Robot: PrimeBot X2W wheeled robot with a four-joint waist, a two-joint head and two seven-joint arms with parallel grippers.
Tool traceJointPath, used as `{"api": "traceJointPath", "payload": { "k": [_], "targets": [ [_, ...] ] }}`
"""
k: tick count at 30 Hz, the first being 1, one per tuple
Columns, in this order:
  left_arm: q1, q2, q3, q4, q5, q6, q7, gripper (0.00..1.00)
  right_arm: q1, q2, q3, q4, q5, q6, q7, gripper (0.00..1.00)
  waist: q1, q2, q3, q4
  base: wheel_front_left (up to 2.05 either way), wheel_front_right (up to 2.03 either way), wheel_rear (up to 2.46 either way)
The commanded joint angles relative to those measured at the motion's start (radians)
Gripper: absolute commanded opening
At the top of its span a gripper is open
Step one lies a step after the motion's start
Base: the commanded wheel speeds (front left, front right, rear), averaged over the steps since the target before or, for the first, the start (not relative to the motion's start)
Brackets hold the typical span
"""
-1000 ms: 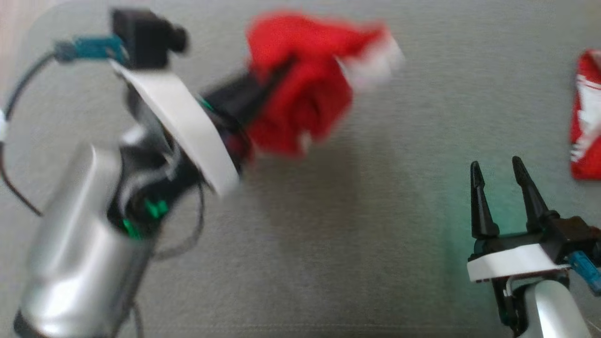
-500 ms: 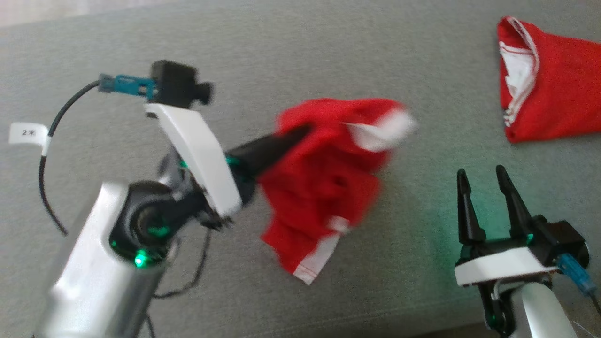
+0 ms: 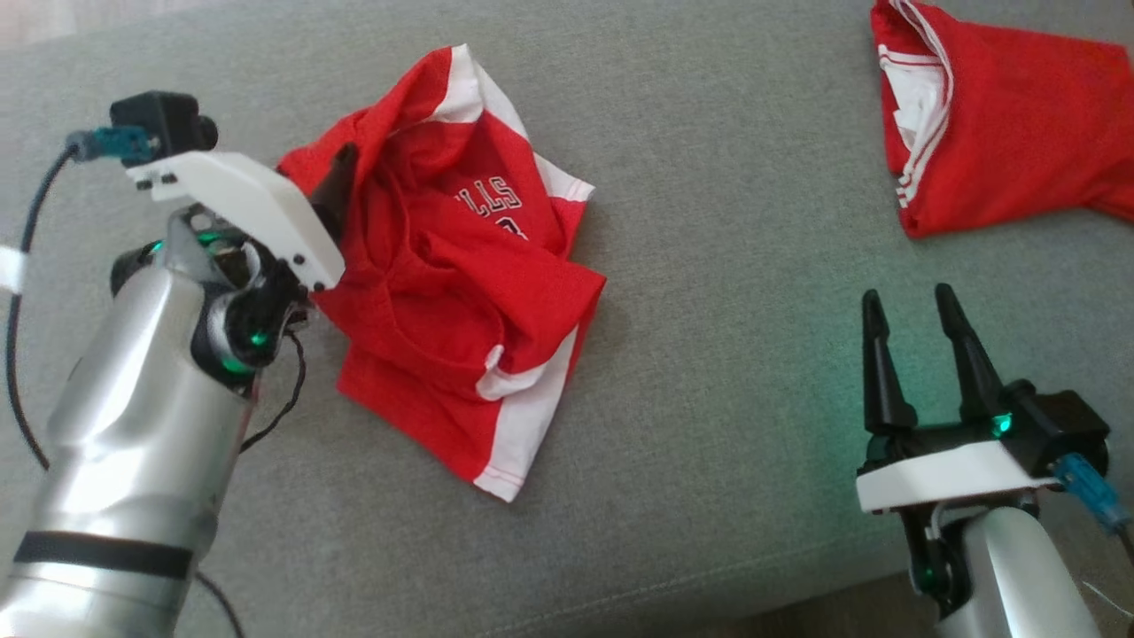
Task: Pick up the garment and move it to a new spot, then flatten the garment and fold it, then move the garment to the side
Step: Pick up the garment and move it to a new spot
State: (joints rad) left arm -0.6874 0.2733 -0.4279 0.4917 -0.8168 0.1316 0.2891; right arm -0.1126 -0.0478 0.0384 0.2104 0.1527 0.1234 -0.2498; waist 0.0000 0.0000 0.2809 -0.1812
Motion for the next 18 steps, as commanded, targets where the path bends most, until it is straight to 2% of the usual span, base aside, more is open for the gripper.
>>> {"api": "traceJointPath", "payload": {
  "k": [1, 8, 14, 17, 18],
  "targets": [
    [-0.053, 0.038, 0.023, -0.017, 0.034, -0.009, -0.050, 1.00, -0.004, -0.002, 0.013, -0.028, 0.002, 0.007, -0.012, 1.00, 0.0000, 0.0000, -0.009, 0.014, 0.00, 0.00, 0.00],
    [0.002, 0.015, -0.036, -0.048, 0.156, -0.020, -0.296, 1.00, 0.023, -0.002, -0.024, -0.036, -0.027, 0.007, -0.012, 1.00, 0.0000, 0.0000, -0.065, 0.086, 0.00, 0.00, 0.00],
    [0.162, -0.012, -0.070, -0.131, 0.215, 0.025, -0.472, 1.00, 0.059, -0.002, -0.071, -0.056, -0.073, 0.007, -0.012, 1.00, 0.0000, 0.0000, -0.119, 0.154, 0.00, 0.00, 0.00],
    [0.260, -0.012, -0.069, -0.169, 0.248, 0.072, -0.524, 1.00, 0.085, -0.002, -0.097, -0.062, -0.095, 0.007, -0.012, 1.00, 0.0000, 0.0000, -0.152, 0.190, 0.00, 0.00, 0.00],
    [0.260, -0.012, -0.069, -0.169, 0.248, 0.072, -0.524, 1.00, 0.085, -0.002, -0.097, -0.062, -0.095, 0.007, -0.012, 1.00, 0.0000, 0.0000, -0.152, 0.190, 0.00, 0.00, 0.00]
  ]
}}
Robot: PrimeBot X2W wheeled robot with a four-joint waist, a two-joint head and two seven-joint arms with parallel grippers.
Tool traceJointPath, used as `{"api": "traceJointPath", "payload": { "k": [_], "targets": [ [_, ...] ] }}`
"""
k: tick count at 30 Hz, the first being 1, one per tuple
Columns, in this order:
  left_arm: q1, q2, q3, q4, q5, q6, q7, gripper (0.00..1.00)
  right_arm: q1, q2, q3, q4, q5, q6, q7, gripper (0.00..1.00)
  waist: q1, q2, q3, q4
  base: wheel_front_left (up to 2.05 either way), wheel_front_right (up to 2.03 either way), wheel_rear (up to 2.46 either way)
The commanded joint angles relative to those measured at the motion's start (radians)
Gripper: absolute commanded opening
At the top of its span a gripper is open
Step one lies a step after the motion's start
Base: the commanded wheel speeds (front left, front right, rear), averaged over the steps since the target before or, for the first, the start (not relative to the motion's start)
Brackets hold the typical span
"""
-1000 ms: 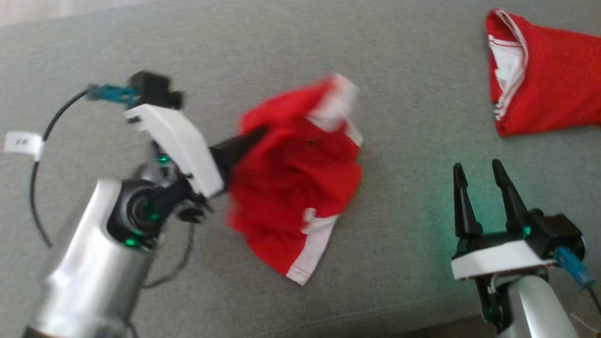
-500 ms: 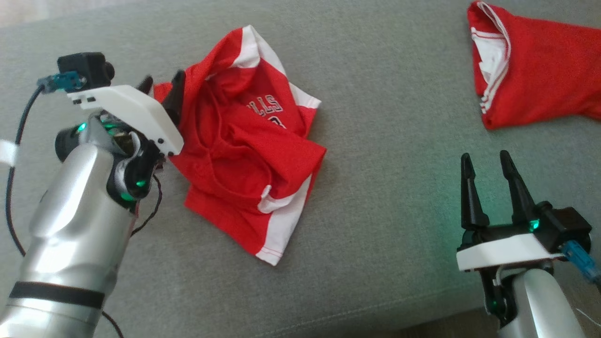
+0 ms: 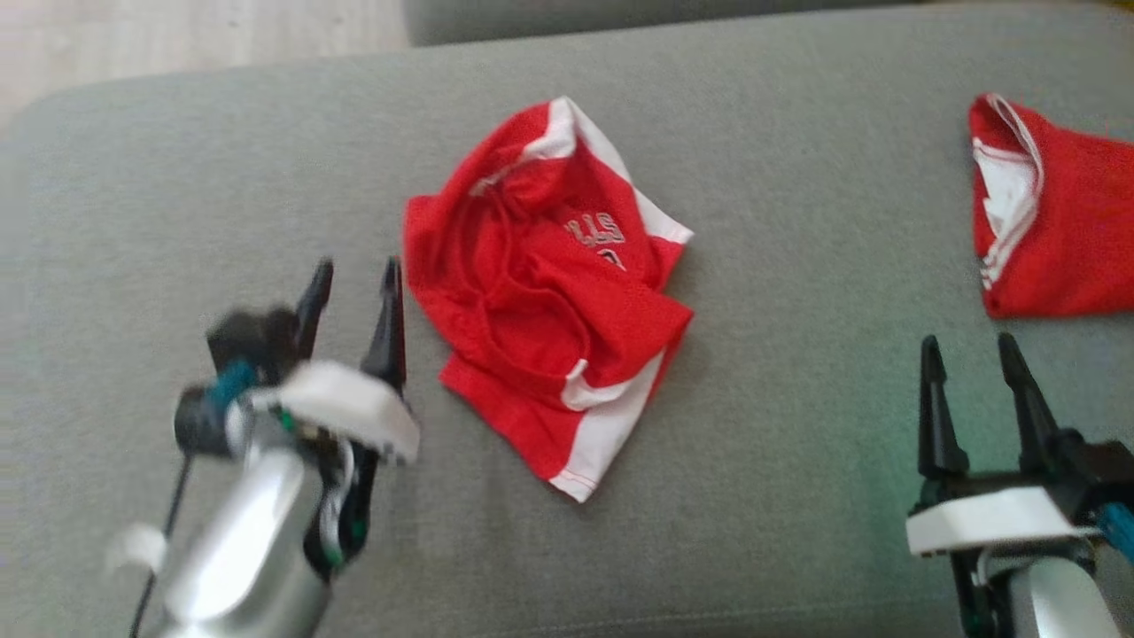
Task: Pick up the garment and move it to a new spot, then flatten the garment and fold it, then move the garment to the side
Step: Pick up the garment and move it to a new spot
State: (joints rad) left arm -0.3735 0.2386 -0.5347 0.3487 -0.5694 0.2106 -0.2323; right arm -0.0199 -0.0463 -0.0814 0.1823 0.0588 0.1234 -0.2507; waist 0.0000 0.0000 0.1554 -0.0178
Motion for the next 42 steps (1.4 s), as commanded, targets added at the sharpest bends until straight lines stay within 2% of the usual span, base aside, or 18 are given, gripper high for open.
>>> {"api": "traceJointPath", "payload": {
  "k": [1, 7, 11, 16, 23, 33, 42],
  "targets": [
    [-0.020, 0.023, 0.041, -0.039, 0.012, 0.009, -0.012, 1.00, 0.001, -0.004, 0.015, -0.036, -0.007, 0.007, -0.011, 1.00, 0.0000, 0.0000, -0.035, 0.038, 0.00, 0.00, 0.00],
    [0.164, 0.004, 0.079, -0.129, 0.067, 0.053, -0.029, 1.00, 0.050, -0.004, -0.025, -0.040, -0.028, 0.007, -0.011, 1.00, 0.0000, 0.0000, -0.081, 0.109, 0.00, 0.00, 0.00],
    [0.269, -0.017, 0.116, -0.187, 0.138, 0.055, -0.029, 1.00, 0.073, -0.004, -0.030, -0.035, -0.026, 0.007, -0.011, 1.00, 0.0000, 0.0000, -0.109, 0.145, 0.00, 0.00, 0.00],
    [0.371, -0.044, 0.154, -0.224, 0.222, 0.027, -0.029, 1.00, 0.105, -0.004, -0.027, -0.016, -0.024, 0.007, -0.011, 1.00, 0.0000, 0.0000, -0.140, 0.173, 0.00, 0.00, 0.00],
    [0.458, -0.088, 0.256, -0.270, 0.305, -0.011, -0.029, 1.00, 0.130, -0.004, -0.006, 0.007, -0.015, 0.007, -0.011, 1.00, 0.0000, 0.0000, -0.165, 0.176, 0.00, 0.00, 0.00],
    [0.465, -0.134, 0.335, -0.259, 0.384, -0.099, -0.029, 1.00, 0.130, -0.004, 0.033, 0.030, 0.005, 0.007, -0.011, 1.00, 0.0000, 0.0000, -0.167, 0.144, 0.00, 0.00, 0.00],
    [0.462, -0.157, 0.378, -0.239, 0.420, -0.143, -0.029, 1.00, 0.125, -0.004, 0.041, 0.037, 0.014, 0.007, -0.011, 1.00, 0.0000, 0.0000, -0.165, 0.116, 0.00, 0.00, 0.00]
  ]
}}
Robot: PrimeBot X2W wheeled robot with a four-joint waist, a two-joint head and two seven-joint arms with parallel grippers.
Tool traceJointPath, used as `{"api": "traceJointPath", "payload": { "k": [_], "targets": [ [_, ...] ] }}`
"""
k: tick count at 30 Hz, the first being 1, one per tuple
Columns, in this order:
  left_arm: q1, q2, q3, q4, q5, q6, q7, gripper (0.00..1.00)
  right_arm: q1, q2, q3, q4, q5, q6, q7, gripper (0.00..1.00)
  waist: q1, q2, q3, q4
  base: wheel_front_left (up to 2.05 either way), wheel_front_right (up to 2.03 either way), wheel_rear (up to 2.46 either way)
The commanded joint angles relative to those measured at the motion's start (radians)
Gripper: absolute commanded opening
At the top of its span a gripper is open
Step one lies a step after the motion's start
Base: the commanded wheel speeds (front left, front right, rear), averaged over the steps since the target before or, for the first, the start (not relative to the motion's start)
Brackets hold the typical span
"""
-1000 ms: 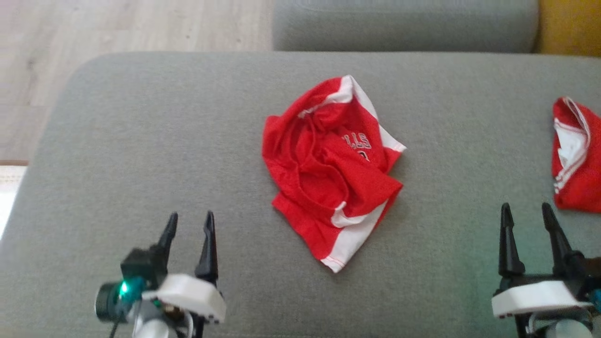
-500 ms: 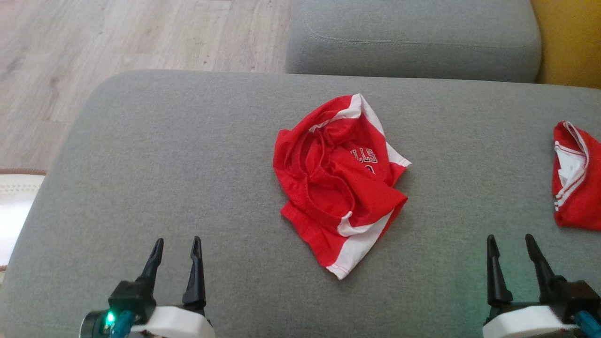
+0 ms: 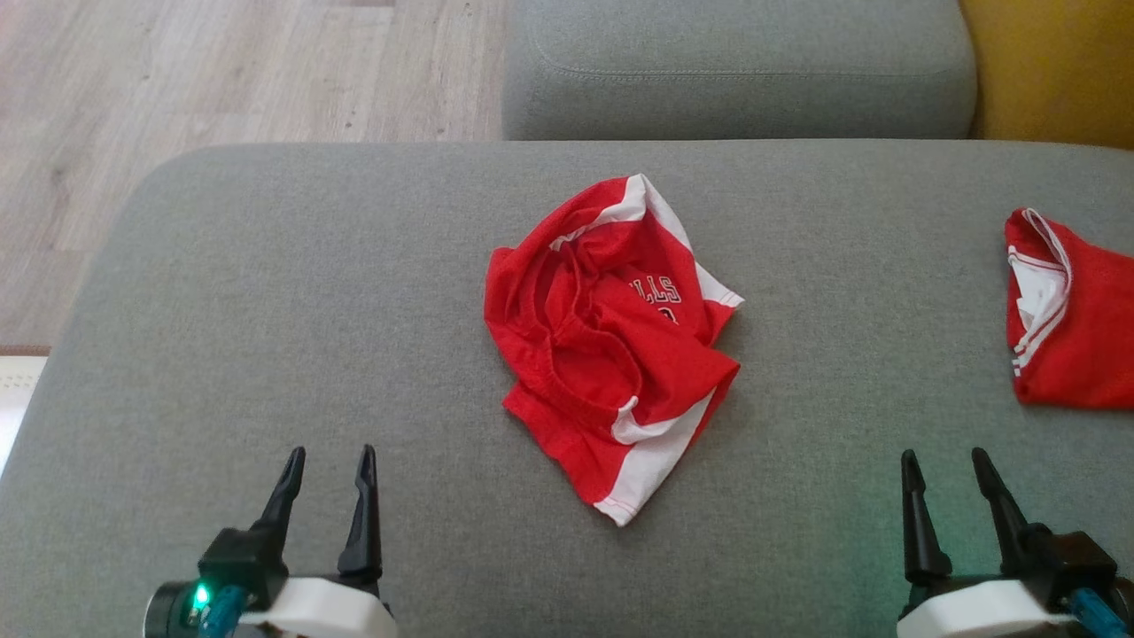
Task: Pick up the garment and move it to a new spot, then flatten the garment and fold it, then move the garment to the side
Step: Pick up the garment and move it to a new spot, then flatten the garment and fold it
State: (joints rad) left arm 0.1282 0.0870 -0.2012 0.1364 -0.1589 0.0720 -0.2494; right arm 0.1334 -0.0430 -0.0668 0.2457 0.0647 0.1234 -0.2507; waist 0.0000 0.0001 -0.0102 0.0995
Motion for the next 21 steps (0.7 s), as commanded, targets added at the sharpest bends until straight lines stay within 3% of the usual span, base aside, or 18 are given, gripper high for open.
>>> {"api": "traceJointPath", "payload": {
  "k": [1, 21],
  "targets": [
    [-0.040, -0.008, 0.048, -0.025, 0.013, -0.008, -0.012, 1.00, -0.028, -0.007, 0.026, -0.026, 0.008, 0.007, -0.011, 1.00, 0.0000, -0.0001, 0.000, -0.002, 0.00, 0.00, 0.00],
    [-0.044, -0.031, 0.077, -0.007, 0.042, -0.044, -0.012, 1.00, -0.031, -0.007, 0.030, -0.023, 0.014, 0.007, -0.011, 1.00, 0.0000, -0.0001, 0.005, 0.002, 0.00, 0.00, 0.00]
  ]
}}
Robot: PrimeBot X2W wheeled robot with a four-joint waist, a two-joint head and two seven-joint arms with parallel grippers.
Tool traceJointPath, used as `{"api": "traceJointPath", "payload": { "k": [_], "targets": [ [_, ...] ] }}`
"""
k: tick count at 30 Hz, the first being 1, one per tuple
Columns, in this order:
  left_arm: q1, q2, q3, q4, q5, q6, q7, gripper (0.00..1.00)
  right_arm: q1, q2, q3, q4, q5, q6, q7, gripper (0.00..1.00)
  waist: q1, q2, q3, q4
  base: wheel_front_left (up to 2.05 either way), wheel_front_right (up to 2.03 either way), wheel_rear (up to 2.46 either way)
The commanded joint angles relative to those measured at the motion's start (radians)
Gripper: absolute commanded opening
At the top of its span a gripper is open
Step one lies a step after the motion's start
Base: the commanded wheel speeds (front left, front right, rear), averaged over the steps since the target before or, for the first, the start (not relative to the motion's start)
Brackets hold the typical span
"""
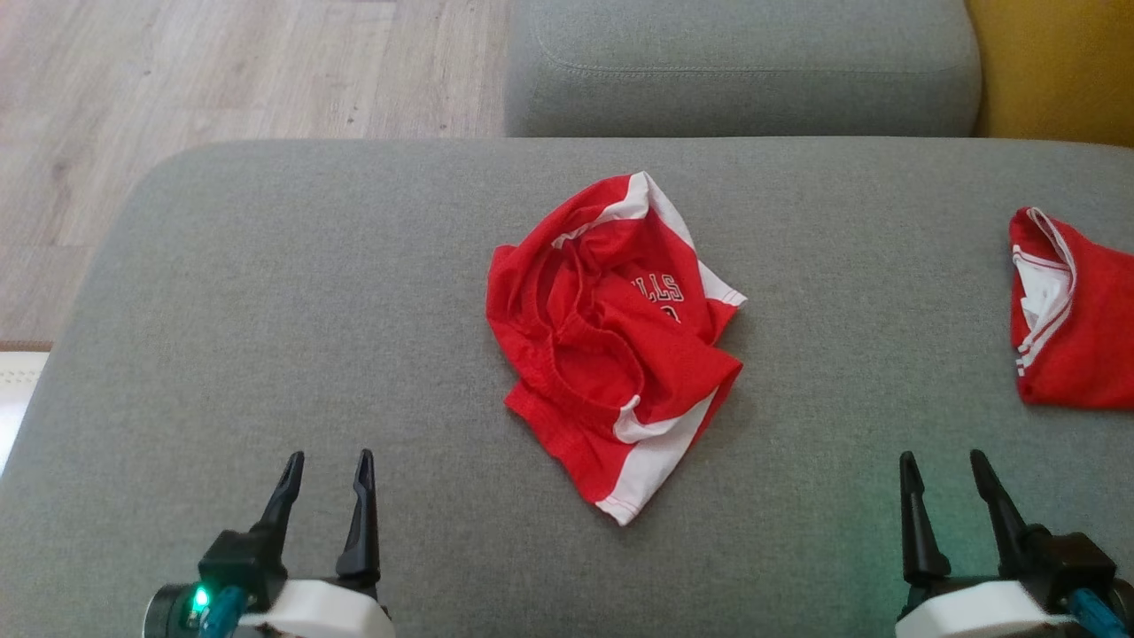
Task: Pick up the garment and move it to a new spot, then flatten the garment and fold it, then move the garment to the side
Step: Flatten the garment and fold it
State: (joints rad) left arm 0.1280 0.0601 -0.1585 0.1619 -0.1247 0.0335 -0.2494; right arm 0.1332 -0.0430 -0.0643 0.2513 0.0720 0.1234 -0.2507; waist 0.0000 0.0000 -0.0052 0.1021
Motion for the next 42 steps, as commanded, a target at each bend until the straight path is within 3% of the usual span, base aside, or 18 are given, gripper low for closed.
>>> {"api": "traceJointPath", "payload": {
  "k": [1, 8, 14, 24, 32, 33, 35, 36, 37, 42],
  "targets": [
    [-0.045, -0.005, 0.035, -0.032, 0.009, -0.007, -0.012, 1.00, -0.032, -0.007, 0.028, -0.029, 0.006, 0.007, -0.011, 1.00, 0.0000, 0.0000, 0.001, -0.001, 0.00, 0.00, 0.00],
    [-0.089, -0.007, -0.008, -0.043, 0.025, -0.036, -0.012, 1.00, -0.042, -0.007, 0.028, -0.030, 0.005, 0.007, -0.011, 1.00, 0.0000, 0.0000, 0.017, -0.011, 0.00, 0.00, 0.00],
    [-0.249, -0.009, -0.201, 0.032, 0.041, -0.104, 0.025, 1.00, -0.078, -0.007, 0.050, -0.038, 0.004, 0.007, -0.011, 1.00, 0.0000, 0.0000, 0.069, -0.052, 0.00, 0.00, 0.00],
    [-0.511, -0.010, -0.409, 0.232, -0.016, -0.111, 0.316, 1.00, -0.125, -0.007, 0.069, -0.045, 0.011, 0.007, -0.011, 1.00, 0.0000, 0.0000, 0.157, -0.132, 0.00, 0.00, 0.00],
    [-0.600, -0.010, -0.447, 0.343, -0.038, -0.109, 0.383, 1.00, -0.145, -0.007, 0.073, -0.042, 0.013, 0.007, -0.011, 1.00, 0.0000, 0.0000, 0.174, -0.157, 0.00, 0.00, 0.00],
    [-0.606, -0.010, -0.451, 0.359, -0.045, -0.108, 0.393, 0.90, -0.146, -0.007, 0.074, -0.040, 0.013, 0.007, -0.011, 1.00, 0.0000, 0.0000, 0.174, -0.159, 0.00, 0.00, 0.00],
    [-0.615, -0.010, -0.459, 0.386, -0.062, -0.105, 0.410, 0.41, -0.147, -0.007, 0.075, -0.038, 0.013, 0.007, -0.011, 1.00, 0.0000, 0.0000, 0.170, -0.162, 0.00, 0.00, 0.00],
    [-0.617, -0.010, -0.464, 0.396, -0.074, -0.106, 0.420, 0.06, -0.147, -0.007, 0.075, -0.036, 0.014, 0.007, -0.011, 1.00, 0.0000, 0.0000, 0.168, -0.164, 0.00, 0.00, 0.00],
    [-0.619, -0.010, -0.470, 0.405, -0.083, -0.108, 0.428, 0.00, -0.147, -0.007, 0.075, -0.035, 0.014, 0.007, -0.011, 1.00, 0.0000, 0.0000, 0.166, -0.165, 0.00, 0.00, 0.00],
    [-0.635, -0.010, -0.474, 0.394, -0.172, -0.125, 0.452, 0.00, -0.148, -0.007, 0.077, -0.034, 0.020, 0.007, -0.011, 1.00, 0.0000, 0.0000, 0.159, -0.172, 0.00, 0.00, 0.00]
  ]
}}
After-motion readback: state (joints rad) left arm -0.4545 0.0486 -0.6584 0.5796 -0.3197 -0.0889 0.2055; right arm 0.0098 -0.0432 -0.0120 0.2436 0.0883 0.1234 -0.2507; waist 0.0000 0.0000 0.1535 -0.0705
